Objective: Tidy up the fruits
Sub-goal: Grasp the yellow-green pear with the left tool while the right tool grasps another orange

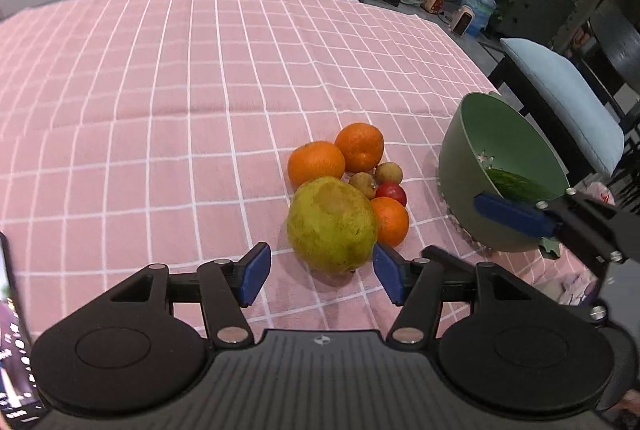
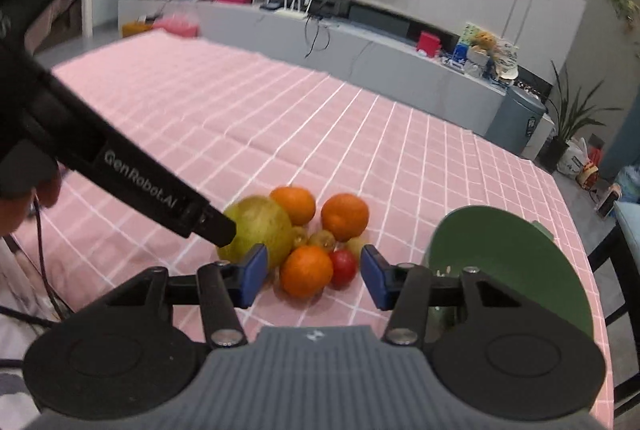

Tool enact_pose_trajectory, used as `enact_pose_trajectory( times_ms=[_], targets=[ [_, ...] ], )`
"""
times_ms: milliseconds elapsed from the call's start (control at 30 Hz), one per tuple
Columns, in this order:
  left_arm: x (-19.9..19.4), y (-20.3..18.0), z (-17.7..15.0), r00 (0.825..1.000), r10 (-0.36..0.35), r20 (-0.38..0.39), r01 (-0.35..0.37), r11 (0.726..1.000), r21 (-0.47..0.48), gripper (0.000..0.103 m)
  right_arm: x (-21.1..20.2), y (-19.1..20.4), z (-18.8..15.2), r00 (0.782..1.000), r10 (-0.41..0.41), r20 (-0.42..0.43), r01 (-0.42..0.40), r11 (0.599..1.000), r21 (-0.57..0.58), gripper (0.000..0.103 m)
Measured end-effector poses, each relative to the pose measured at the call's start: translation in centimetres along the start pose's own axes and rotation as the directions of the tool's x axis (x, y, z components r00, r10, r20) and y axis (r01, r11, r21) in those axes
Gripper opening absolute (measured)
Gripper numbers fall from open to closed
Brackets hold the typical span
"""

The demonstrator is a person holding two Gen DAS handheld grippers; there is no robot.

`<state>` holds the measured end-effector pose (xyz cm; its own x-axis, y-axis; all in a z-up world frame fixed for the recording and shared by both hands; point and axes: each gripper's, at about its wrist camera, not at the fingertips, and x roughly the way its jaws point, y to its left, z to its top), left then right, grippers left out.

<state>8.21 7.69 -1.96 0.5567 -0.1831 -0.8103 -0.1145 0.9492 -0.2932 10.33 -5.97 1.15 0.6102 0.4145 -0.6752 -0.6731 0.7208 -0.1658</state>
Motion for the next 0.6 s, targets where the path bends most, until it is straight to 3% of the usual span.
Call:
enact_pose_trajectory(
  times_ms=[233,600],
  targets=[
    [1.9,1.1,-0.2,0.999,-0.032,0.016,0.033,0.997,-0.069,0.076,3.9,0.5,-0.8,0.997,-0.019,-0.079,0.014,0.998,-0.064,0.048],
    [3.7,0.5,0.3,0.999,-0.033,0.028,0.035,0.997,-0.063,0.081,5.8,0.2,-0.9,0.997,-0.016,-0.077,0.01,0.997,-0.078,0.048]
  ],
)
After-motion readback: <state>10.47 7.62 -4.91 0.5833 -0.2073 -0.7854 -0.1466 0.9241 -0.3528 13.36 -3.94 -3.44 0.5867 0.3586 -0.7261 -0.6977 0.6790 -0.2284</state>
